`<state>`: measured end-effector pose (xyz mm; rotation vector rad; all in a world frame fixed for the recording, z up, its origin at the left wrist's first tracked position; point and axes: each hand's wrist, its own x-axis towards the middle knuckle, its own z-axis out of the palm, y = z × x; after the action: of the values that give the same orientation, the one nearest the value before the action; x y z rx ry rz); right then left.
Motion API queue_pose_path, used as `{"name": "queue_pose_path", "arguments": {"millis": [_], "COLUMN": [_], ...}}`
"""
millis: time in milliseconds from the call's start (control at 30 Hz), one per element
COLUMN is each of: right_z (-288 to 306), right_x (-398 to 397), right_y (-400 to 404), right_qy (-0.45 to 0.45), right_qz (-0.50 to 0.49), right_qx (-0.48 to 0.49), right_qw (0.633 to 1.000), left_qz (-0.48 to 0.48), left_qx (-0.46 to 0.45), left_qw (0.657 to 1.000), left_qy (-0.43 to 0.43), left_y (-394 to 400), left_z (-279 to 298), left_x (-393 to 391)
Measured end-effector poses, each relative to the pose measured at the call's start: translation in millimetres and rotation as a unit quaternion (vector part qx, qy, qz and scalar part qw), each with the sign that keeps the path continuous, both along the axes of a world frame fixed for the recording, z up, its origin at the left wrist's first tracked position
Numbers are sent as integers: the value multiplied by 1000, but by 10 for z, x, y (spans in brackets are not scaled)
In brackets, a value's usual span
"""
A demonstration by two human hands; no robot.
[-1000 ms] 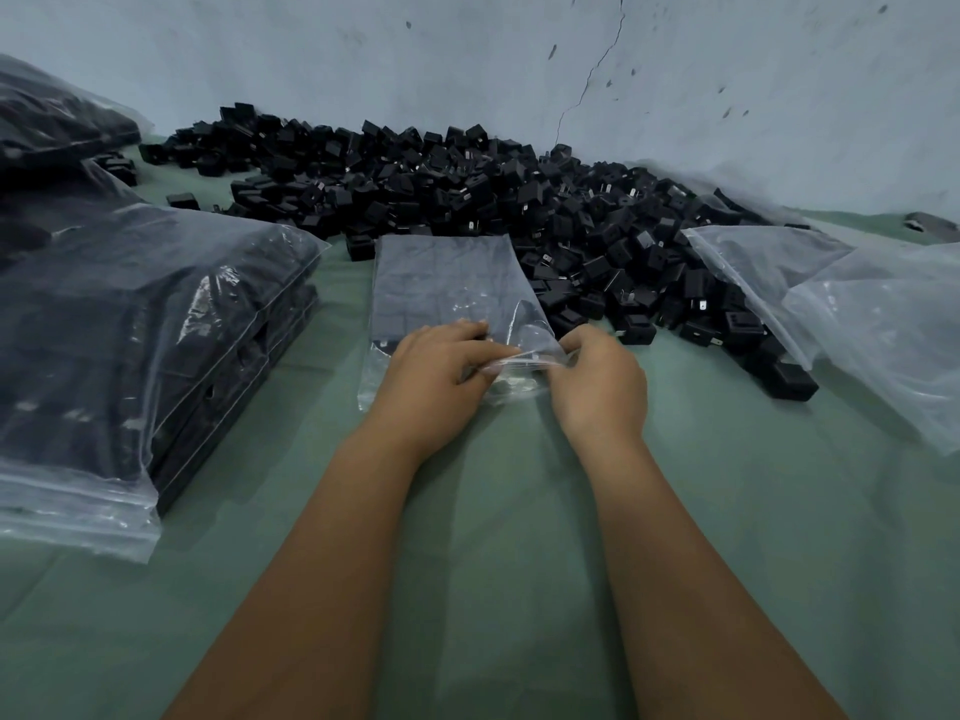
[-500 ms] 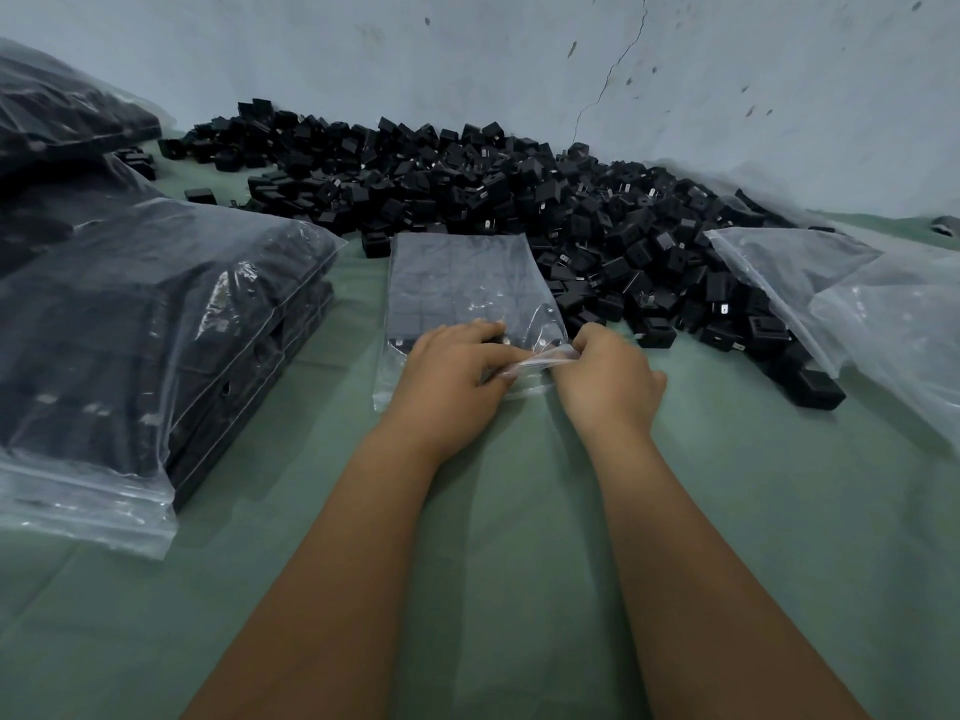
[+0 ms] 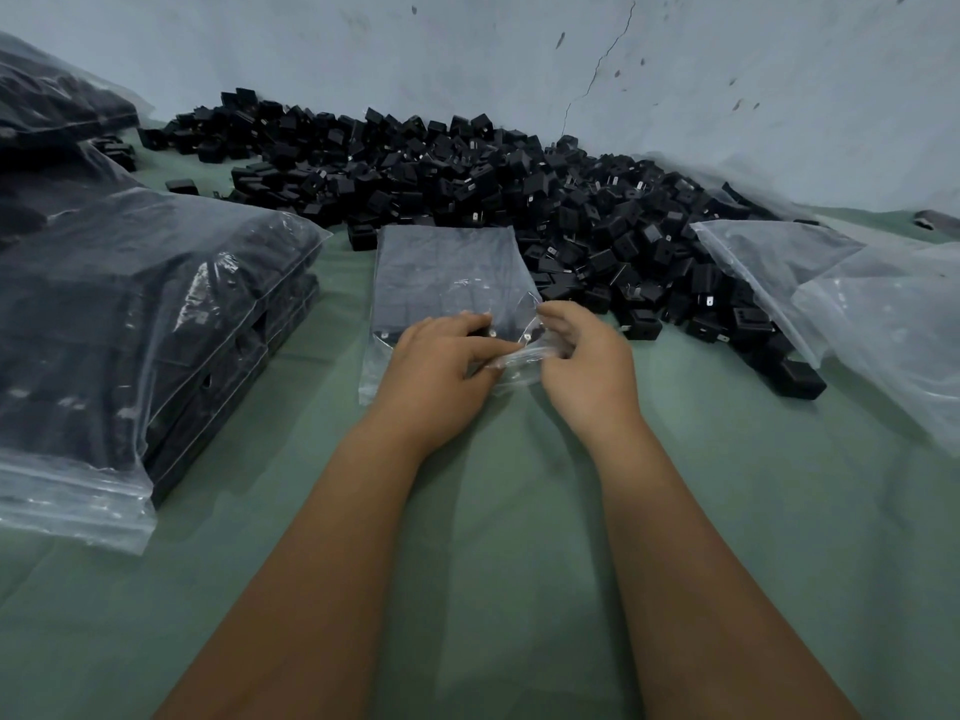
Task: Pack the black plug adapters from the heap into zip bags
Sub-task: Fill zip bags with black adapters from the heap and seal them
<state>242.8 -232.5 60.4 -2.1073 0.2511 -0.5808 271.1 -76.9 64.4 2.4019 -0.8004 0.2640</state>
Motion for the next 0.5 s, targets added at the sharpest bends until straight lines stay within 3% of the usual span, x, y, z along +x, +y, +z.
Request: {"name": "queue_pose_path", "arguments": {"millis": [267, 500], "right_z": [29, 16], "right_x": [-25, -21], "right_y": [47, 46], "right_qy": [-51, 0], "right_qz": [-51, -36], "right_qx": [-135, -109], "right_qw": [988, 993], "left_qz": [0, 5], "left_qx": [-3, 3], "left_qw": [1000, 1000], "left_qy": [-1, 1], "left_y": [-1, 9], "left_z": [-8, -8], "left_x": [7, -2]}}
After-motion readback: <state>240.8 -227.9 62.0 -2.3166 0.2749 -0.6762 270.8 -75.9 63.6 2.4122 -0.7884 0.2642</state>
